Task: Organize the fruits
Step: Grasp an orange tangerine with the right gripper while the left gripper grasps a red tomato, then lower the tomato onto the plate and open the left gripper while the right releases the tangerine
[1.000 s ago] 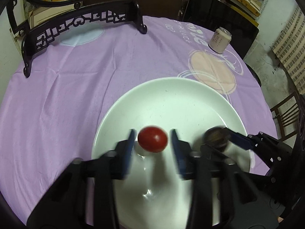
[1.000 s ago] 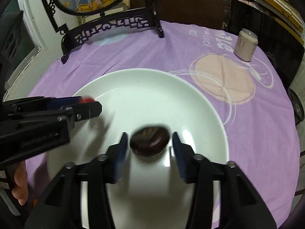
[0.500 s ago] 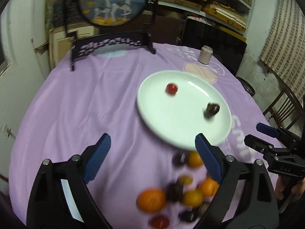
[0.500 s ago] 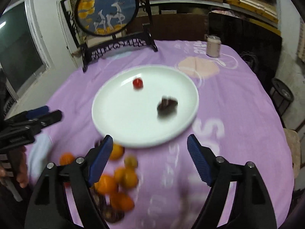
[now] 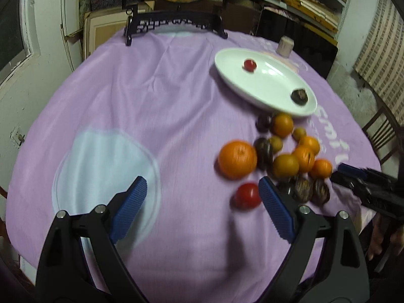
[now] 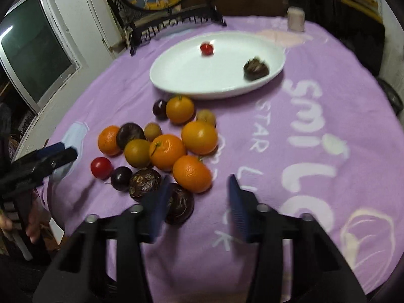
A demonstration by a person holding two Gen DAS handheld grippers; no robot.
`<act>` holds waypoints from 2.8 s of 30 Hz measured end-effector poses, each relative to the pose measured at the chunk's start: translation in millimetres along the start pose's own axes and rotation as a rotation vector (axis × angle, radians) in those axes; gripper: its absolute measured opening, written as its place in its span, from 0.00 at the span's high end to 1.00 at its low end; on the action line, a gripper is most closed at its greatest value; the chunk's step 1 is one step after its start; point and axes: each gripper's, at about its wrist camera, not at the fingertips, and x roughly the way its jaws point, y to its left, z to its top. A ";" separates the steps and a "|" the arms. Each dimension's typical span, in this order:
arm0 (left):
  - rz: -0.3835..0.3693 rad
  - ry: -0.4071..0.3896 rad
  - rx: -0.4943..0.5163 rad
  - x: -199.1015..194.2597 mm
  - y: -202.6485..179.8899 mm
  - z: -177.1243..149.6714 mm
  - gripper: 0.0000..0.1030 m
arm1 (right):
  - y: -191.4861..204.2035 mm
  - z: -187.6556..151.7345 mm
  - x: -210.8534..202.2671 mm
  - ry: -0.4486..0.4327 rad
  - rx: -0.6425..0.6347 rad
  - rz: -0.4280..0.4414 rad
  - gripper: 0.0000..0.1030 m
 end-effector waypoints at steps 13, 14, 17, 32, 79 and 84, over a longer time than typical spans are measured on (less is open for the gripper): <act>-0.014 0.060 0.049 13.3 -16.3 -18.3 0.11 | -2.4 -6.8 -10.0 -0.042 -0.019 -0.107 0.67; -0.013 0.066 0.053 16.6 -18.7 -18.7 0.11 | -5.9 -10.2 -13.8 -0.041 -0.007 -0.102 0.67; -0.006 0.081 0.063 25.6 -24.0 -18.6 0.12 | -14.8 -18.4 -20.2 -0.034 0.029 -0.100 0.67; -0.087 0.063 0.106 29.2 -45.9 -15.5 0.72 | -5.2 -22.6 -21.5 -0.042 0.007 -0.047 0.67; -0.106 -0.125 0.111 35.7 -64.7 139.2 0.37 | -40.5 119.0 -8.7 -0.218 0.014 -0.171 0.43; -0.100 -0.104 0.074 15.5 -43.6 83.2 0.37 | -30.4 64.1 -30.6 -0.181 0.041 -0.145 0.43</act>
